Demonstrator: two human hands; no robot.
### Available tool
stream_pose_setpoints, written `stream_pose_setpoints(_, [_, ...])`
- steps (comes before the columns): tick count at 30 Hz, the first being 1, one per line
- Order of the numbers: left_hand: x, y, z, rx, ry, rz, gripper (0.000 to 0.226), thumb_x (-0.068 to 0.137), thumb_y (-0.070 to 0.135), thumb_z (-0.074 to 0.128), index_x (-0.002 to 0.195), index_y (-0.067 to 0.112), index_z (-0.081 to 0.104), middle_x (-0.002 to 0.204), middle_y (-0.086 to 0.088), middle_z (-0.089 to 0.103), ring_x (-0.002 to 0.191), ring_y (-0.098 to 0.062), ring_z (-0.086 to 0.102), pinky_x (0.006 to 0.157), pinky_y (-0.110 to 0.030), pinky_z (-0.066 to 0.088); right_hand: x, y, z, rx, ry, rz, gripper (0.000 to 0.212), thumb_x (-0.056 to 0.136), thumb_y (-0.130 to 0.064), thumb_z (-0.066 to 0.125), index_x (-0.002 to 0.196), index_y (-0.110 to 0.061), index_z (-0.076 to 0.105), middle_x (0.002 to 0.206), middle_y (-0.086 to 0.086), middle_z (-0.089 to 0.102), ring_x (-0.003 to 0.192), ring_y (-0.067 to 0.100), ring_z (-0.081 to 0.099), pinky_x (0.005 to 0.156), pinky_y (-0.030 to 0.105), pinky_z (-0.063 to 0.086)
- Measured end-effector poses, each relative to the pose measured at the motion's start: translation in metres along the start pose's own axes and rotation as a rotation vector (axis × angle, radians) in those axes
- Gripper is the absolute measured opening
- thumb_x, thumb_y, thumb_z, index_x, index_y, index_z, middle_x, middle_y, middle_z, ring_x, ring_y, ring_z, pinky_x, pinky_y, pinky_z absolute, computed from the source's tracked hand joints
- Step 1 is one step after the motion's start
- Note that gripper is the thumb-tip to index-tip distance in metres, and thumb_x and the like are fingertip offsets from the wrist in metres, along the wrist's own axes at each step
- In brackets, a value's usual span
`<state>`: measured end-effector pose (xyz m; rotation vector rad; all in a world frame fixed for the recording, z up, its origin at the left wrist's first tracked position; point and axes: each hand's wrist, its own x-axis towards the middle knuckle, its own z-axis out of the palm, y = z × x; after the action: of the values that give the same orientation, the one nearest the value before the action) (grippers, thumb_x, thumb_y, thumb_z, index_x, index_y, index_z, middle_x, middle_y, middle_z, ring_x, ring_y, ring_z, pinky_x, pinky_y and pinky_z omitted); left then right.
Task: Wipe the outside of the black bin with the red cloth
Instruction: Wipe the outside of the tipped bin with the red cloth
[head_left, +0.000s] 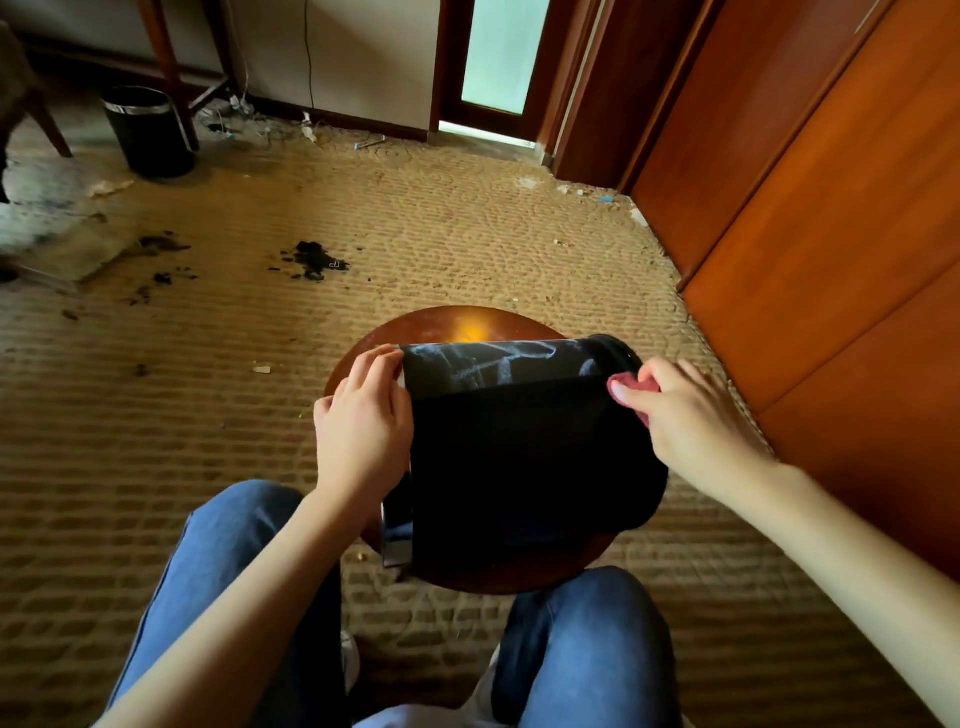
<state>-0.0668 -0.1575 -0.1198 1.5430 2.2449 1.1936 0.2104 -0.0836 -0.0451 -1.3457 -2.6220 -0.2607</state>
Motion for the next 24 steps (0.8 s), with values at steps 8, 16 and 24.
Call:
stream_pose_setpoints(8, [-0.013,0.000,-0.003,0.056,0.008,0.046,0.050,0.090,0.030,0.028,0.134,0.021,0.050,0.143,0.007,0.047,0.124,-0.017,0.049,0.093,-0.038,0.032,0.072,-0.016,0.005,-0.054,-0.205,0.135,0.041,0.094,-0.006,0.044,0.126,-0.026,0.060,0.116,0.003,0.044,0.113,0.026,0.037,0.090,0.037,0.031])
stream_pose_setpoints(16, [0.013,-0.002,-0.001,0.026,-0.037,-0.022,0.039,0.099,0.023,0.036,0.135,0.021,0.051,0.143,0.006,0.046,0.128,-0.017,0.045,0.099,-0.040,0.032,0.008,-0.009,0.005,-0.074,-0.119,-0.008,0.044,0.086,-0.001,0.059,0.122,-0.025,0.063,0.099,0.003,0.050,0.095,0.029,0.047,0.076,0.038,0.032])
stream_pose_setpoints(24, [-0.007,-0.002,-0.003,0.056,-0.023,0.046,0.044,0.097,0.023,0.032,0.137,0.018,0.048,0.145,0.004,0.045,0.128,-0.018,0.046,0.096,-0.040,0.032,0.051,-0.013,0.002,0.026,-0.175,0.096,0.039,0.096,-0.009,0.044,0.125,-0.030,0.060,0.110,0.000,0.047,0.106,0.020,0.038,0.087,0.036,0.030])
